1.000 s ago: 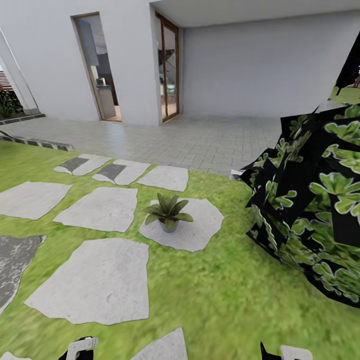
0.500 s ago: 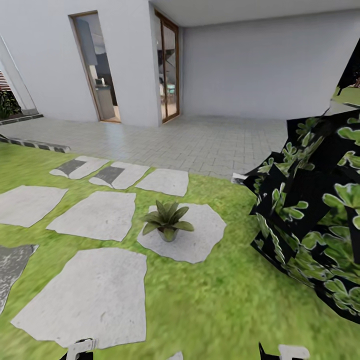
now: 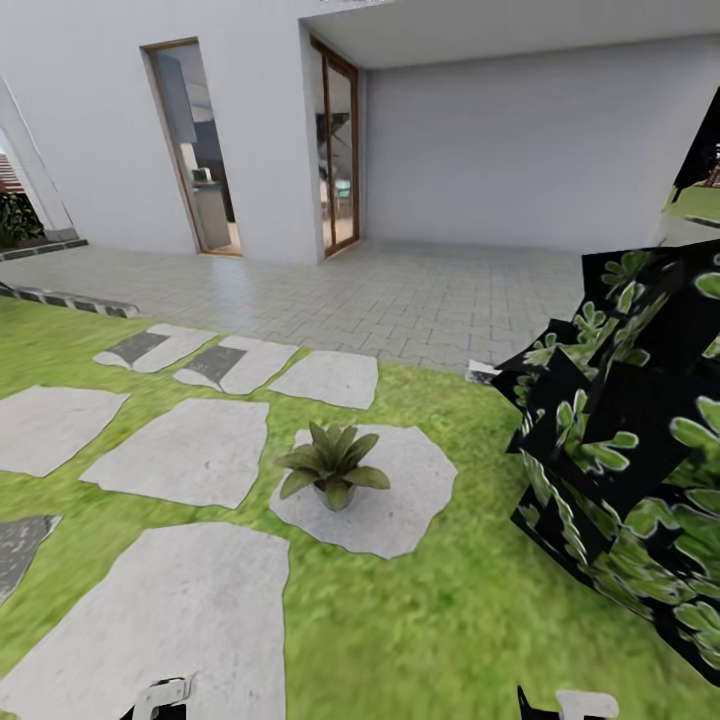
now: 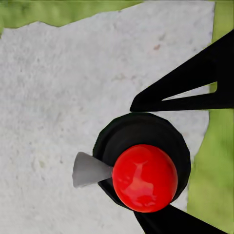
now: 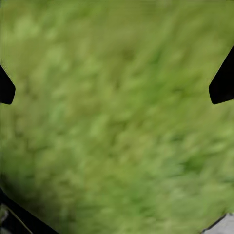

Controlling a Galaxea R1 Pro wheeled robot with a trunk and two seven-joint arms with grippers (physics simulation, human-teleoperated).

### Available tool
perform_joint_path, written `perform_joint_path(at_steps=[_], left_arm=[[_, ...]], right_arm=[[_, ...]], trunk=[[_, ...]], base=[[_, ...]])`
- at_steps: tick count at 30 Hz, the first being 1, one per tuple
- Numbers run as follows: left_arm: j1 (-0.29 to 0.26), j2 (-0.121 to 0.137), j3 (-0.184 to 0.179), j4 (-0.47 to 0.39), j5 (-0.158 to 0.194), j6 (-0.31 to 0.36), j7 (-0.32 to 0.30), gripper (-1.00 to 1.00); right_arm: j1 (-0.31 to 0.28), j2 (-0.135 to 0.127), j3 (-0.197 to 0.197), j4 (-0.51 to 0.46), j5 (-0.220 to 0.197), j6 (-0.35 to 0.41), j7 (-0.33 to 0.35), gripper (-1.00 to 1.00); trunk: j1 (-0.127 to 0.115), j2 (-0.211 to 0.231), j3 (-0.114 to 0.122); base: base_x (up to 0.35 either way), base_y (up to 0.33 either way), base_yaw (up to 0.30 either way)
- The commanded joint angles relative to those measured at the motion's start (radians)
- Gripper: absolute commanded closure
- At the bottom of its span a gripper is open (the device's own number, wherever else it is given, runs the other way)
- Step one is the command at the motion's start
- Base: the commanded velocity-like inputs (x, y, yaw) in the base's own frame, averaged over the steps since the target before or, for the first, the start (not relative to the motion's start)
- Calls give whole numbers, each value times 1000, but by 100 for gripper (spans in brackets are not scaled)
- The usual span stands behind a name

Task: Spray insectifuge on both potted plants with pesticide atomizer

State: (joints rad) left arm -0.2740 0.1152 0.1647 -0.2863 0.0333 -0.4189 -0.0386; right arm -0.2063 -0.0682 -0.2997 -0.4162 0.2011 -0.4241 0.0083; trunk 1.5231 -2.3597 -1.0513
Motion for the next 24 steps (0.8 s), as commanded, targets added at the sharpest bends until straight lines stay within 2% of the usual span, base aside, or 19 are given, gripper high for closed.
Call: perform_joint_path(at_steps=[1, 11, 17, 20, 22, 24], left_arm=[[-1, 0, 3, 1, 4, -3, -4, 100], [-1, 0, 3, 1, 4, -3, -4, 100], [-1, 5, -4, -12, -4, -1, -24, 100], [-5, 10, -36, -14, -38, 6, -91, 100], [-9, 15, -83, -14, -97, 11, -198, 100], [-11, 24, -99, -14, -150, 13, -277, 100]], right_arm=[[-1, 1, -7, 1, 11, -4, 1, -100], [-1, 1, -7, 2, 11, -4, 1, -100], [-1, 1, -3, 12, 21, -1, 4, -100], [-1, 2, 51, 38, 63, -1, 4, -100], [-1, 2, 125, 43, 98, -1, 5, -100], [-1, 4, 177, 42, 108, -1, 6, -100]], trunk=[[0, 0, 1], [0, 0, 16], [0, 0, 21], [0, 0, 21], [0, 0, 21], [0, 0, 21]], base=[[241, 0, 0], [238, 0, 0], [42, 0, 0], [0, 0, 0], [0, 0, 0], [0, 0, 0]])
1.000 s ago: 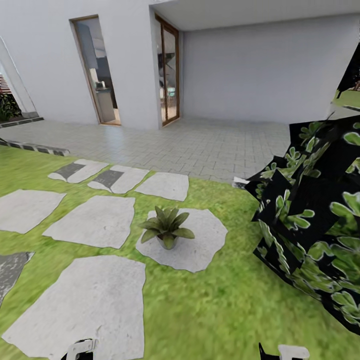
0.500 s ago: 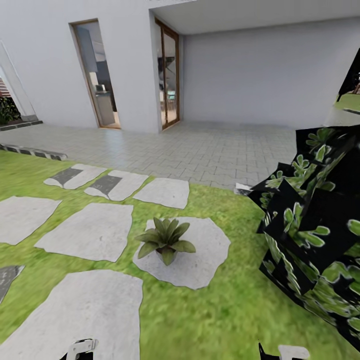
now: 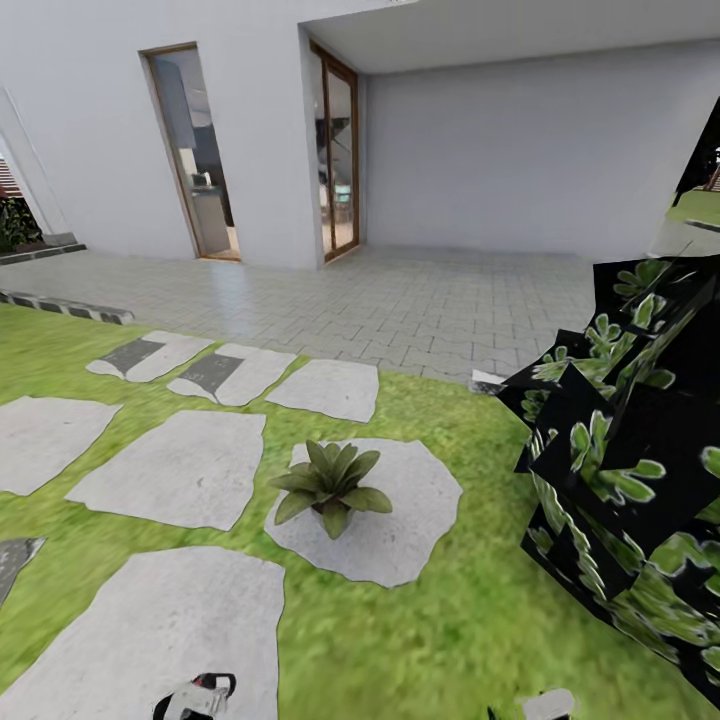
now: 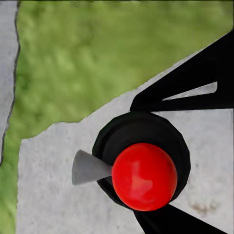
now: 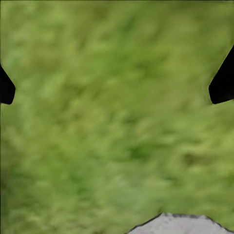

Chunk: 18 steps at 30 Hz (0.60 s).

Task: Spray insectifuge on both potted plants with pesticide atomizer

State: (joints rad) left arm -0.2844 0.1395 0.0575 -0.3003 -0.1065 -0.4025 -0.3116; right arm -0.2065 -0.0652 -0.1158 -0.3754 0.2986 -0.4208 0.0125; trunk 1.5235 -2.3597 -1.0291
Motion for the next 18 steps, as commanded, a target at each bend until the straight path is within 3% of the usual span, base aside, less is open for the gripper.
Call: perform_joint_path(at_steps=[1, 2, 3, 6, 10, 12, 16, 18], left_arm=[[-2, 10, 4, -1, -45, -3, -53, 100], [-4, 20, 3, -2, -78, -2, -99, 100], [-26, 52, 0, -2, -153, 2, -228, 100], [-64, 83, -1, -2, -195, 14, -362, 100], [-132, 126, -2, -4, -249, 83, -579, 100], [-182, 136, -2, -5, -307, 119, -688, 100], [-250, 139, -2, -5, -423, 158, -784, 100], [-292, 133, -2, -5, -491, 217, -809, 100]], right_arm=[[-1, 5, 28, -4, 13, -4, 2, -100], [-1, 10, 61, -10, 15, -4, 2, -100], [-3, 15, 155, -30, 19, -1, 25, -100], [-19, 17, 219, -49, 21, 1, 90, -100], [-103, 18, 251, -69, 24, 8, 261, -100], [-167, 18, 257, -73, 25, 35, 371, -100], [-250, 18, 261, -75, 25, 83, 535, -100], [-285, 21, 270, -82, 37, 93, 608, -100]], trunk=[[0, 0, -1], [0, 0, -1], [0, 0, -1], [0, 0, -1], [0, 0, -1], [0, 0, -1], [0, 0, -1], [0, 0, -1]], base=[[0, 0, 0], [0, 0, 0], [0, 0, 0], [0, 0, 0], [0, 0, 0], [0, 0, 0], [0, 0, 0], [0, 0, 0]])
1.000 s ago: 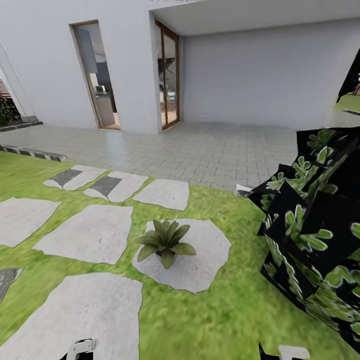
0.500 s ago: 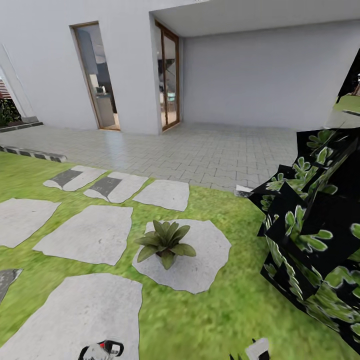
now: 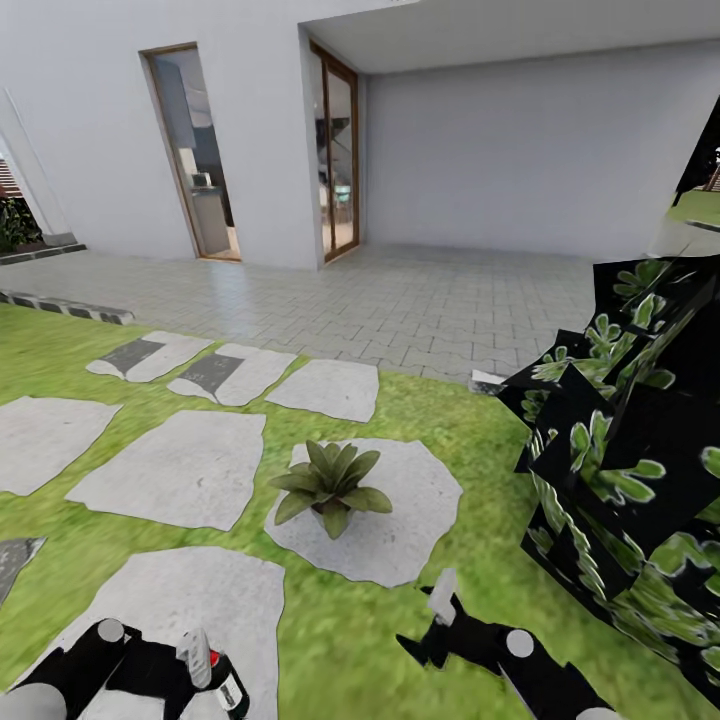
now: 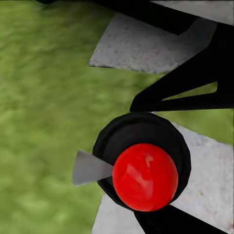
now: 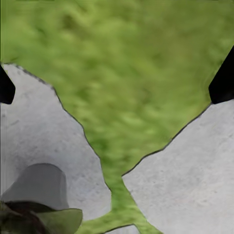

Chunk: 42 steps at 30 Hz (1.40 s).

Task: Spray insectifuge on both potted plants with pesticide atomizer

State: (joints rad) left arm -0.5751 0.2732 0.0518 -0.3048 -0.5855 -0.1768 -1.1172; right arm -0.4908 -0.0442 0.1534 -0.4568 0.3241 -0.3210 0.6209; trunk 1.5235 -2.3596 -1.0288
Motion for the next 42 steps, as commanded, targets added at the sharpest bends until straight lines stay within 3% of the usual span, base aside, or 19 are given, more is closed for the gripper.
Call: perform_joint_path(at_steps=[1, 4, 5, 9, 11, 12, 17, 22, 25, 31, 32, 33, 37, 42], left_arm=[[-8, -2, 4, -1, -22, 4, -7, 100], [-34, -11, 3, -37, -78, 65, -38, 100], [-36, -11, 3, -52, -85, 70, -48, 100], [-39, -12, -16, -98, -97, 79, -123, 100], [-40, -11, -50, -127, -100, 82, -152, 100], [-40, -12, -70, -134, -100, 83, -155, 100], [-40, -29, -100, -153, -104, 83, -152, 100], [-40, -70, -103, -183, -183, 83, -156, 100], [-40, -104, -103, -187, -235, 82, -157, 100], [-41, -158, -104, -190, -268, 83, -151, 100], [-43, -198, -104, -203, -272, 84, -148, 100], [-43, -222, -104, -246, -291, 94, -150, 100], [-43, -255, -104, -280, -338, 136, -154, 100], [-43, -283, -104, -303, -357, 149, -154, 100]], right_arm=[[-6, 1, 7, -4, 20, -5, 10, -100], [-23, 29, 50, -46, 116, 2, 54, -100], [-24, 36, 53, -55, 130, 2, 58, -100], [-26, 48, 59, -98, 151, 3, 74, -100], [-27, 54, 61, -113, 154, 3, 129, -100], [-28, 66, 61, -117, 154, 3, 168, 100], [-28, 88, 62, -134, 155, 9, 195, 100], [-28, 123, 65, -176, 161, 77, 277, 100], [-28, 133, 66, -204, 162, 96, 295, 100], [-28, 161, 66, -210, 163, 100, 298, 100], [-28, 164, 66, -210, 163, 100, 298, 100], [-28, 165, 67, -211, 162, 100, 298, 100], [-28, 168, 67, -211, 162, 100, 298, 100], [-28, 168, 68, -211, 162, 100, 298, 100]], trunk=[[0, 0, -1], [0, 0, -1], [0, 0, -1], [0, 0, -1], [0, 0, -1], [0, 0, -1], [0, 0, -1], [0, 0, -1], [0, 0, -1], [0, 0, -1], [0, 0, -1], [0, 0, -1], [0, 0, -1], [0, 0, -1]], base=[[0, 0, 0], [0, 0, 0], [0, 0, 0], [0, 0, 0], [0, 0, 0], [0, 0, 0], [0, 0, 0], [0, 0, 0], [0, 0, 0], [0, 0, 0], [0, 0, 0], [0, 0, 0], [0, 0, 0], [0, 0, 0]])
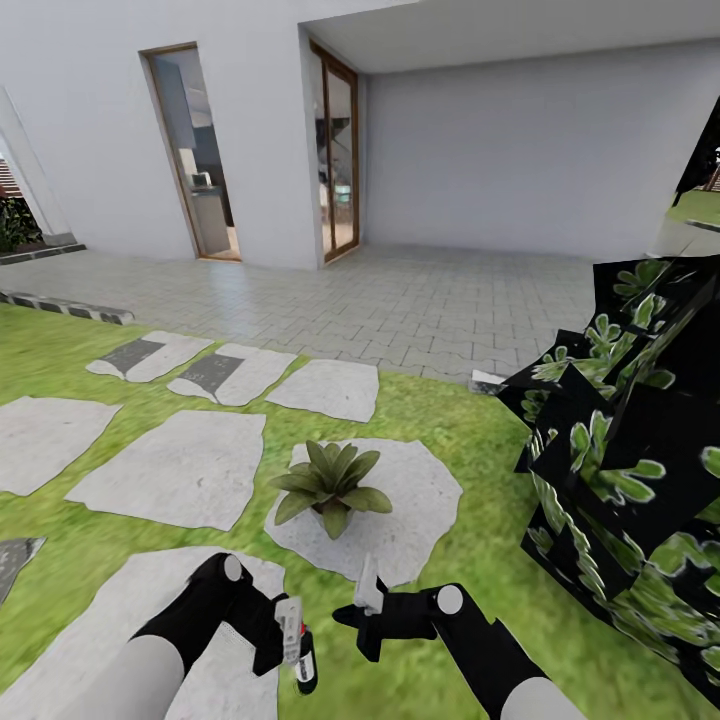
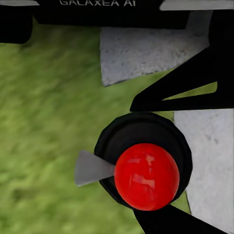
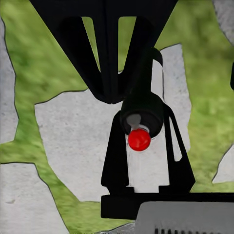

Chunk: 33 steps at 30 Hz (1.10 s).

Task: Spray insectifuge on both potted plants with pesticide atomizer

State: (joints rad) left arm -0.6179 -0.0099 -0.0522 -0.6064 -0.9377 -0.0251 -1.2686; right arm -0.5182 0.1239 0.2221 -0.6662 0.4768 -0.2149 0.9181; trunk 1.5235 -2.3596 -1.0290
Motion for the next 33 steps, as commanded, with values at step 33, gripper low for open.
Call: perform_joint_path(at_steps=[33], left_arm=[[1, -60, -12, -53, -52, 4, -6, 100]], right_arm=[[0, 0, -1, -1, 11, -6, 1, 100]], trunk=[[0, 0, -1]], base=[[0, 0, 0]])
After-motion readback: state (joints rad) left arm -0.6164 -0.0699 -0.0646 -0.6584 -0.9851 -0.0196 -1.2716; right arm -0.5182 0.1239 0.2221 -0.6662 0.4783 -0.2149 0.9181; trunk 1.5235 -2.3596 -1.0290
